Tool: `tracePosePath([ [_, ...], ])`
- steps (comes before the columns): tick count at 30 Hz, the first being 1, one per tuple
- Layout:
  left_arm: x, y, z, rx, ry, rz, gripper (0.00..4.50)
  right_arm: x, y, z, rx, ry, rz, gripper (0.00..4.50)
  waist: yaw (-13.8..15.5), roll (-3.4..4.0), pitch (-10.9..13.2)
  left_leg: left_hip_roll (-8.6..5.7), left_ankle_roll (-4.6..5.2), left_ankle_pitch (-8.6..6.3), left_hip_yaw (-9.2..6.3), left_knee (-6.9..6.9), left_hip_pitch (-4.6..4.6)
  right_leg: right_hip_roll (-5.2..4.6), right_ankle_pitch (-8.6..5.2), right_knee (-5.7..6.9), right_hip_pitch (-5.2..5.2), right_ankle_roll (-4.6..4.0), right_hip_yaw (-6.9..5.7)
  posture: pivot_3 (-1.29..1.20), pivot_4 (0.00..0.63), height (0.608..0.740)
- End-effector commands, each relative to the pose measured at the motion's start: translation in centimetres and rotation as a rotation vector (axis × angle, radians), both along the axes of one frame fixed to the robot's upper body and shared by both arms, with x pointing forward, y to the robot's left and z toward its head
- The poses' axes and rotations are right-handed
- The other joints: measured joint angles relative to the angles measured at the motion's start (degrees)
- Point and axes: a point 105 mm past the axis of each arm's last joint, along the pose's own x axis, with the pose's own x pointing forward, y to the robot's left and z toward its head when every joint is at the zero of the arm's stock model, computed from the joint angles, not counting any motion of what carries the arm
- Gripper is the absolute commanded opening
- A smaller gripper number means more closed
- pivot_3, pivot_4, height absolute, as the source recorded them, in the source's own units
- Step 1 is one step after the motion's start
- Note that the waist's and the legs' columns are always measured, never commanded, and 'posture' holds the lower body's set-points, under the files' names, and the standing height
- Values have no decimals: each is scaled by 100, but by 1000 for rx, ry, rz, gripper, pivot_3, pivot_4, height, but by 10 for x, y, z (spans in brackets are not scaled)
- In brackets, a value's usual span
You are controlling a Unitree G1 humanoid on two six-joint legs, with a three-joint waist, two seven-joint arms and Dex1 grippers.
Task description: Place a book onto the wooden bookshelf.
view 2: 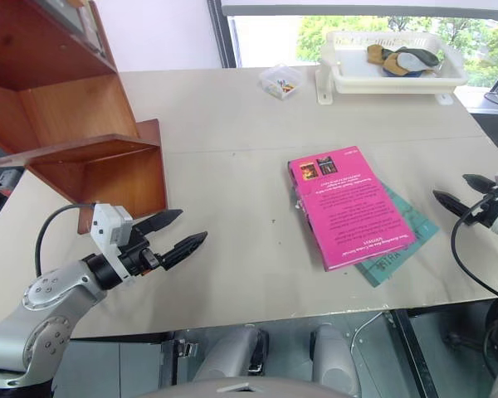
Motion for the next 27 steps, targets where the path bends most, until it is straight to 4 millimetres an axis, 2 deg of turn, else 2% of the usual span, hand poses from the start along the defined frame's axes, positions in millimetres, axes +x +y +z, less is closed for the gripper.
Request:
tracePosePath([
  [1, 1, -1, 9, -5, -38, -20, 4460, -2, -6, 17, -28, -59, -11, 4500, 0, 0, 0, 0, 0, 0, 0, 0, 0, 0, 0, 0, 0, 0, 0, 0, 150, 740],
  [21, 1, -2, 10, -22, -42, -34, 4460, -5, -10, 16, -49, -45, -24, 4500, 0, 0, 0, 0, 0, 0, -1, 0, -1, -2, 0, 0, 0, 0, 0, 0, 150, 740],
  [27, 2, -2, 12, -16, -52, -43, 4460, -5, -11, 9, -79, -18, -37, 4500, 1, 0, 0, 0, 0, 0, -1, 0, -1, -2, 0, 0, 0, 0, 0, 0, 150, 740],
])
